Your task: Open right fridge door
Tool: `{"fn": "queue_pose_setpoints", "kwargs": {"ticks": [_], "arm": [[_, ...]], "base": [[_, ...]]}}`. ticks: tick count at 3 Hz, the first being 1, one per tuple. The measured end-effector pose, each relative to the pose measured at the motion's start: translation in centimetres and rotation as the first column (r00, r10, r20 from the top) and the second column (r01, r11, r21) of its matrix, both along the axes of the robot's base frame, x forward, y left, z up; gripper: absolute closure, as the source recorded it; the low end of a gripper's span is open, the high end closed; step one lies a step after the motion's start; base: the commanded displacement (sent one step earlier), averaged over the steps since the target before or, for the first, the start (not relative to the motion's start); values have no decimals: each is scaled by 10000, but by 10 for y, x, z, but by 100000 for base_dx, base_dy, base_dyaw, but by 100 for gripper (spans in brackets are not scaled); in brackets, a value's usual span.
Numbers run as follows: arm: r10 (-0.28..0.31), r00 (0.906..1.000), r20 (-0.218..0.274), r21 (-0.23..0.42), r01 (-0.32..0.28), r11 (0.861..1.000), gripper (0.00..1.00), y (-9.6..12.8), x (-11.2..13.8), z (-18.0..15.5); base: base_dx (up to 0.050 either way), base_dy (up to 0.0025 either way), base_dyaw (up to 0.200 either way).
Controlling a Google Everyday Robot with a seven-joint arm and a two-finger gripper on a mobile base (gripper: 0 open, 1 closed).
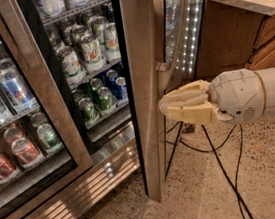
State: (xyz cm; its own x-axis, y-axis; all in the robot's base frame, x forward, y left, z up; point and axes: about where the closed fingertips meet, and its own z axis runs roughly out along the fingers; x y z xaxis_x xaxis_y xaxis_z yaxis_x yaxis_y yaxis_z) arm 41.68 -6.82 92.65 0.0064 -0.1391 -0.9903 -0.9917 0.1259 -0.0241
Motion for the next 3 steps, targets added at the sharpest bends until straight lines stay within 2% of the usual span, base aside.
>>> {"fn": "queue_pose_setpoints", "kwargs": {"ticks": [1,2,3], "arm": [[330,9993,-191,241,-325,9992,100,9,-19,-39],[834,9965,11,149,-834,9964,100,19,-60,-71],[1239,9911,490,-242,-1228,9921,100,27,-112,-80]], "base": [[0,0,0],[0,0,0],[0,0,0]]}}
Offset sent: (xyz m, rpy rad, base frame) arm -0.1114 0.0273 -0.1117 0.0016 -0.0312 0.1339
